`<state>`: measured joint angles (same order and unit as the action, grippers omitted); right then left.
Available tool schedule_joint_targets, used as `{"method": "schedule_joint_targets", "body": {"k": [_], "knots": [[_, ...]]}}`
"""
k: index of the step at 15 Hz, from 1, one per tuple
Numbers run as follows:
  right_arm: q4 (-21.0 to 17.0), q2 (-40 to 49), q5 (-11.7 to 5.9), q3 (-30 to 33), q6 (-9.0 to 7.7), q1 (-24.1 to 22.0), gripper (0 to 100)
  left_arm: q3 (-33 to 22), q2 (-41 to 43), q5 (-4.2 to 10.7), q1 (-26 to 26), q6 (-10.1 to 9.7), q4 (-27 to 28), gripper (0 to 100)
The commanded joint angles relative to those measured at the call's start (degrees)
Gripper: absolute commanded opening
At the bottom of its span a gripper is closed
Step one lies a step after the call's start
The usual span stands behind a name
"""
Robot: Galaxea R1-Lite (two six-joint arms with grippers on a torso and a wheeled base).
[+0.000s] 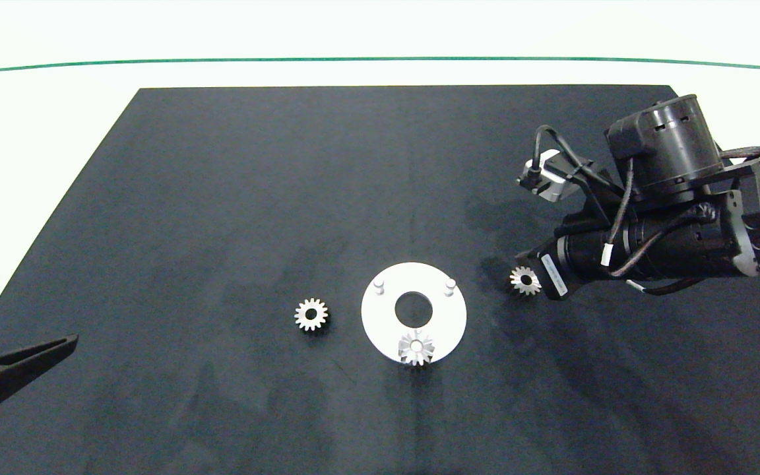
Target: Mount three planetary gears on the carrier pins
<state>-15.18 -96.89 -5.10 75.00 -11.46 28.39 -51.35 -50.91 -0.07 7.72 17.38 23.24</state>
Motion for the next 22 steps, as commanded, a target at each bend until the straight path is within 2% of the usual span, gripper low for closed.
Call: {"method": "schedule_joint_targets", "body": {"k": [1, 4, 7, 20, 22], "knots": [[0.06, 0.12, -0.09, -0.38, -0.05, -0.09, 100, 0.11, -0.16, -0.01, 0.02, 0.11, 0.14, 100], [0.06, 0.74, 0.26, -1.52, 0.38, -0.27, 100, 0.11, -0.24, 0.07, 0.02, 0.11, 0.14, 100], [0.06, 0.12, -0.53, -1.08, 0.30, -0.27, 100, 0.37, -0.33, 0.07, 0.19, 0.11, 0.14, 100], [-0.91, -4.89, -0.62, -0.47, 0.30, -1.67, 100, 0.46, -0.86, -0.01, 0.11, 0.11, 0.14, 100], [-1.70, -4.71, -0.53, -0.64, 0.30, -1.59, 96, 0.37, -0.86, -0.01, 0.02, 0.11, 0.14, 100]]}}
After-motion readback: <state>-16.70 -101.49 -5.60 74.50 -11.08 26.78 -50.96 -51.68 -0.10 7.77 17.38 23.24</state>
